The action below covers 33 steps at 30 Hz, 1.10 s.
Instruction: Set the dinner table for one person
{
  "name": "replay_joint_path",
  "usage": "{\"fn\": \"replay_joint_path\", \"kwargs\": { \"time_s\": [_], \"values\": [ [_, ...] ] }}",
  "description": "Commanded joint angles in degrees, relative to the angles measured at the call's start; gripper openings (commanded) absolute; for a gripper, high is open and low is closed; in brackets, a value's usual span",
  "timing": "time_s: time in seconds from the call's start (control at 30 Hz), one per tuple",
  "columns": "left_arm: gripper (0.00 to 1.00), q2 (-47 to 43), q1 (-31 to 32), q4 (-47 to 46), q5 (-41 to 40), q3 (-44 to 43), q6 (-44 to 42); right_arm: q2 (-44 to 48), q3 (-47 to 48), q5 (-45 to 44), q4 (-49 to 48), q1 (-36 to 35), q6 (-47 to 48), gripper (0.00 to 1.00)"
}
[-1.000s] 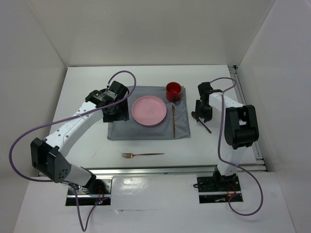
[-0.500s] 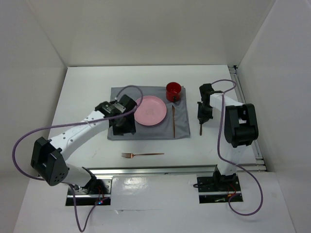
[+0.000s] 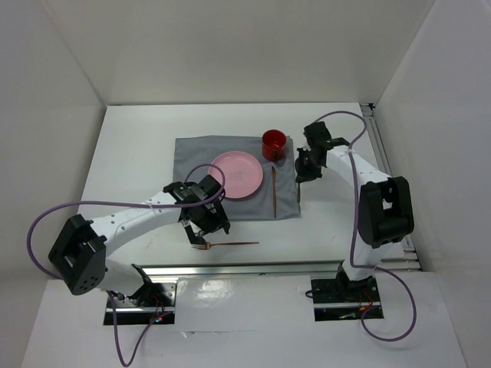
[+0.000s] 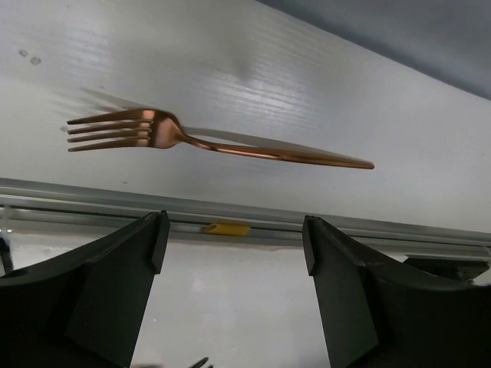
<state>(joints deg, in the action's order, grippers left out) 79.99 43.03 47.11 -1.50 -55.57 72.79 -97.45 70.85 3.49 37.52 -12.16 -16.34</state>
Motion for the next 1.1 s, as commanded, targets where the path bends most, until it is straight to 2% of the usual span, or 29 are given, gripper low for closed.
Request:
{"fn": "replay_joint_path", "kwargs": {
  "time_s": [0.0,0.1,0.33,0.4,0.43,0.5,0.53,0.57,0.73,0.77,0.87,1.07],
  "values": [
    [0.88,-0.1,0.1,-0.9,2.1,0.6,7.3,-2.6,3.9,3.5,-1.8,-3.9,0.0,0.00],
    [0.87,2.1,0.7,-1.5,2.1,0.6,9.6,-5.9,5.3,2.3,-1.8,-7.0,0.0,0.00],
    [0.83,6.9,1.3,-2.9,4.0,2.4,13.4,-10.4,5.9,0.6,-2.4,-7.6,-1.1,0.02],
    [0.83,7.5,1.3,-3.4,4.0,2.4,14.0,-10.4,6.4,0.6,-2.4,-8.1,-1.6,0.13],
    [0.83,8.3,1.3,-3.4,3.3,2.4,14.0,-11.0,6.4,0.6,-2.4,-8.1,-1.6,0.24],
    [0.83,9.1,1.3,-3.4,3.3,2.4,14.5,-11.0,6.9,0.1,-2.4,-8.7,-1.6,0.36],
    [0.83,9.7,1.3,-3.4,3.3,2.4,14.5,-10.2,6.9,-0.6,-1.8,-8.7,-1.6,0.48],
    [0.83,9.7,1.3,-3.4,3.3,2.4,14.5,-9.7,6.9,-0.6,-1.0,-8.7,-1.6,0.53],
    [0.74,11.5,1.3,-4.6,3.3,2.9,15.0,-5.4,6.3,-2.3,0.1,-8.7,-1.6,0.56],
    [0.68,11.5,1.3,-4.6,3.3,2.9,15.0,-4.0,6.3,-2.3,0.6,-8.7,-1.6,0.56],
    [0.60,13.5,1.3,-4.6,2.2,2.9,16.2,-1.8,6.3,-3.0,1.8,-8.7,-1.6,0.56],
    [0.57,15.6,1.3,-5.3,1.1,2.4,17.3,0.3,6.3,-4.0,2.9,-8.7,-1.6,0.56]
  ]
}}
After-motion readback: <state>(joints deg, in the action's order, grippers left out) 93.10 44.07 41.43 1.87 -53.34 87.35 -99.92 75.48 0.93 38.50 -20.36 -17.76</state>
